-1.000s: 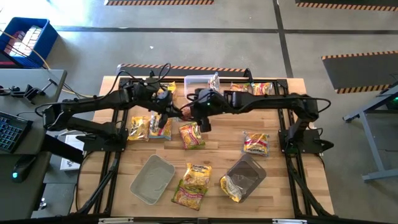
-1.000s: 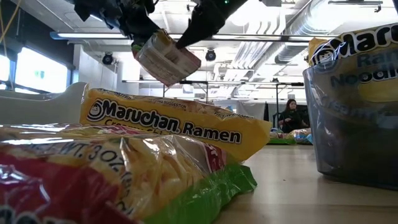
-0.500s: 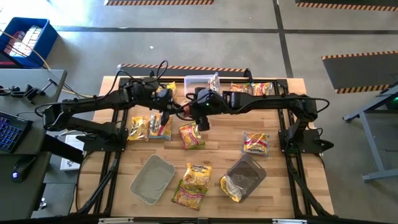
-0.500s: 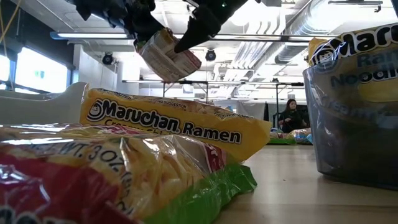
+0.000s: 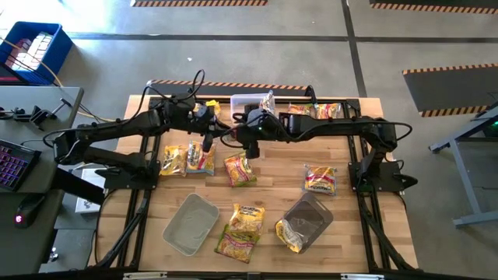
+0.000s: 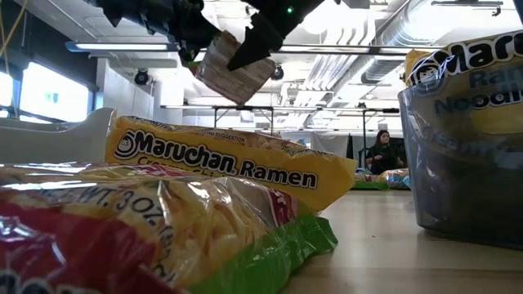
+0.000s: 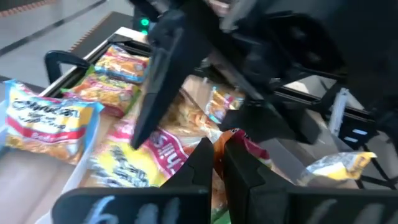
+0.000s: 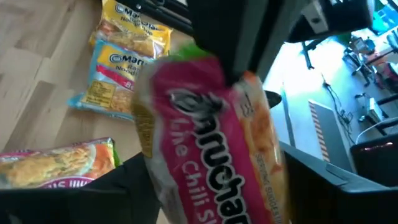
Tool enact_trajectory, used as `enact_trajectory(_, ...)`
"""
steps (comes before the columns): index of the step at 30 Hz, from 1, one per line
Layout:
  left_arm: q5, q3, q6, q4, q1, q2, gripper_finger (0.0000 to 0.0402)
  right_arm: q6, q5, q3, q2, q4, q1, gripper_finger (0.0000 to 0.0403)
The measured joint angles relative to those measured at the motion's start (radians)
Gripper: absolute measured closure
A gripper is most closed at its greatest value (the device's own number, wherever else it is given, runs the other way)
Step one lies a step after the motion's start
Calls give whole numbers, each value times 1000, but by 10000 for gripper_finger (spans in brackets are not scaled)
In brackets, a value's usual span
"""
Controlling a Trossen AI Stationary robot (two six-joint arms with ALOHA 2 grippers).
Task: Sort Maruchan noodles
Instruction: Put the green noodle pack into the gray bin
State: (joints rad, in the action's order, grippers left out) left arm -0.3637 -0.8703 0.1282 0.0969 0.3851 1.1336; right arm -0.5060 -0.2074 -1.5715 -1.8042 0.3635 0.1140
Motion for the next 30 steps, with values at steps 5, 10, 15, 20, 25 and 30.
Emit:
enact_trajectory(5, -19, 0, -6, -19, -4, -3, 380, 9, 124, 0, 0, 13, 26, 201)
enact_trajectory(10, -8, 0, -77, -20, -17, -20, 341, 5, 161, 0, 1, 18, 30, 256)
enact_trajectory(15, -11, 0, -137, -6, -22, -84, 293, 8, 154, 2, 12, 74, 34, 288)
enact_trajectory(20, 50, 10, -213, 49, -32, -200, 256, 23, 175, 8, 49, 114, 58, 290)
enact_trajectory(25, 156, 73, -238, 86, -89, -316, 240, 123, 360, 194, 134, -128, 111, 290)
enact_trajectory(30, 274, 176, -221, 54, -166, -410, 238, 310, 490, 543, 201, -757, 149, 290)
